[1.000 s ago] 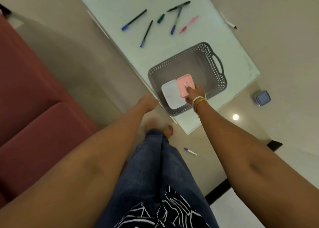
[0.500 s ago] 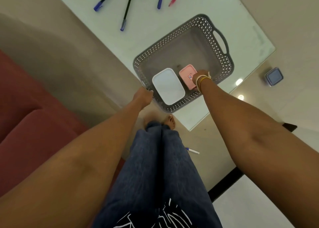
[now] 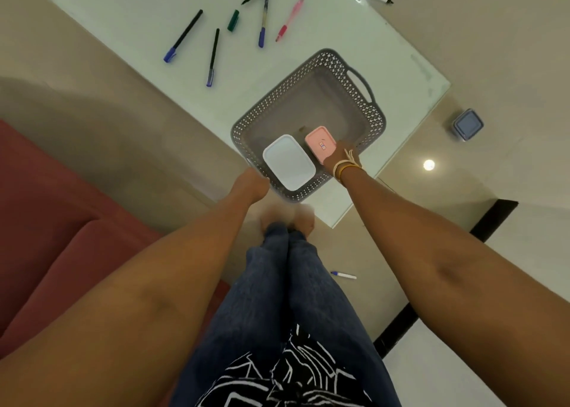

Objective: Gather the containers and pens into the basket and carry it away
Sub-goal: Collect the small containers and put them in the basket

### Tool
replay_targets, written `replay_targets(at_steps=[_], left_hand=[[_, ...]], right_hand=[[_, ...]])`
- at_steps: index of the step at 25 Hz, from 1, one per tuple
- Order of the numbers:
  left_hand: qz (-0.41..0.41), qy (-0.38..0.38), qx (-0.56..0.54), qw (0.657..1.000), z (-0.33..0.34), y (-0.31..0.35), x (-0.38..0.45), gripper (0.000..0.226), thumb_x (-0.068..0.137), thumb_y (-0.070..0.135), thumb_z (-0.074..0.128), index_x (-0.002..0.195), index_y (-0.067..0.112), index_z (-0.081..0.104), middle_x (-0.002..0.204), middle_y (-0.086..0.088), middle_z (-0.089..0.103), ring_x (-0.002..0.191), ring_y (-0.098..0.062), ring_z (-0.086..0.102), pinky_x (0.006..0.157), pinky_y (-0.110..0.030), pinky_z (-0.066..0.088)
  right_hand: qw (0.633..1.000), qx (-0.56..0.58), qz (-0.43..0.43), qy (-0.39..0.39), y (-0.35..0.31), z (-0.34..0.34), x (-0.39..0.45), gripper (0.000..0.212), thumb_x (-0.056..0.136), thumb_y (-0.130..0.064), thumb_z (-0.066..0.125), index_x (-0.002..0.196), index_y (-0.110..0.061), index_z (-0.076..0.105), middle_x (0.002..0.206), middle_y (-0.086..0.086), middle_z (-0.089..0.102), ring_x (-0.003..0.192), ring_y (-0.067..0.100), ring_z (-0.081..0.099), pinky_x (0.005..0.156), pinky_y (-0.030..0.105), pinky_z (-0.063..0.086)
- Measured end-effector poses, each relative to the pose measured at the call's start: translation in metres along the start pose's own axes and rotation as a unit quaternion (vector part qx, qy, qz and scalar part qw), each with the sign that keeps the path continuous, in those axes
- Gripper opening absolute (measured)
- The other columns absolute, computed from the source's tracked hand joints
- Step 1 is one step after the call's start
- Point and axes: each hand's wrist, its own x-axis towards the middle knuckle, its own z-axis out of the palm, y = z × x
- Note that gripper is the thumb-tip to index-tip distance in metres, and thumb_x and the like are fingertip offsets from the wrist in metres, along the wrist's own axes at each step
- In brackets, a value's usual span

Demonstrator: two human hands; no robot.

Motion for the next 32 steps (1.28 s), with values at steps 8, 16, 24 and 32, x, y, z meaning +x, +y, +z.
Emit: replay_targets(at_steps=[8, 16, 24, 32], left_hand=[[0.048, -0.035, 0.027, 0.998, 0.035, 0.027, -0.033, 0.043, 0.096, 0.022, 0.045, 0.130, -0.005, 0.046, 0.135, -0.020, 0.052, 0.123, -0.036, 0.049, 0.097, -0.037, 0.039], [0.067, -0.053, 0.117, 0.990, 0.087, 0.057, -0.066, 0.051, 0.099, 0.024, 0.043, 0.144, 0.001, 0.033, 0.144, -0.018, 0.042, 0.128, -0.034, 0.046, 0.101, -0.039, 0.041], [0.132, -0.106, 0.165, 0.972, 0.166, 0.095, -0.100, 0.051, 0.099, 0.024, 0.044, 0.145, 0.005, 0.034, 0.149, -0.017, 0.039, 0.134, -0.033, 0.041, 0.107, -0.037, 0.036], [0.172, -0.178, 0.314, 0.916, 0.199, 0.085, -0.122, 0.051, 0.098, 0.024, 0.041, 0.145, 0.004, 0.033, 0.146, -0.018, 0.043, 0.130, -0.033, 0.045, 0.106, -0.037, 0.040]], right_hand=[[0.997, 0.073, 0.020, -0.003, 0.040, -0.008, -0.063, 0.043, 0.091, -0.012, 0.047, 0.133, -0.007, 0.052, 0.135, 0.023, 0.051, 0.123, 0.039, 0.051, 0.102, 0.039, 0.045], [0.986, 0.150, 0.069, -0.032, 0.122, -0.018, -0.096, 0.046, 0.090, -0.008, 0.046, 0.135, -0.009, 0.048, 0.139, 0.018, 0.048, 0.122, 0.035, 0.052, 0.102, 0.039, 0.046], [0.954, 0.243, 0.176, -0.005, 0.238, 0.005, -0.130, 0.042, 0.088, -0.008, 0.047, 0.130, -0.006, 0.053, 0.135, 0.020, 0.051, 0.122, 0.036, 0.050, 0.101, 0.035, 0.044], [0.883, 0.366, 0.290, 0.049, 0.285, 0.055, -0.184, 0.038, 0.090, -0.007, 0.047, 0.126, 0.001, 0.058, 0.133, 0.021, 0.056, 0.124, 0.038, 0.050, 0.105, 0.039, 0.043]])
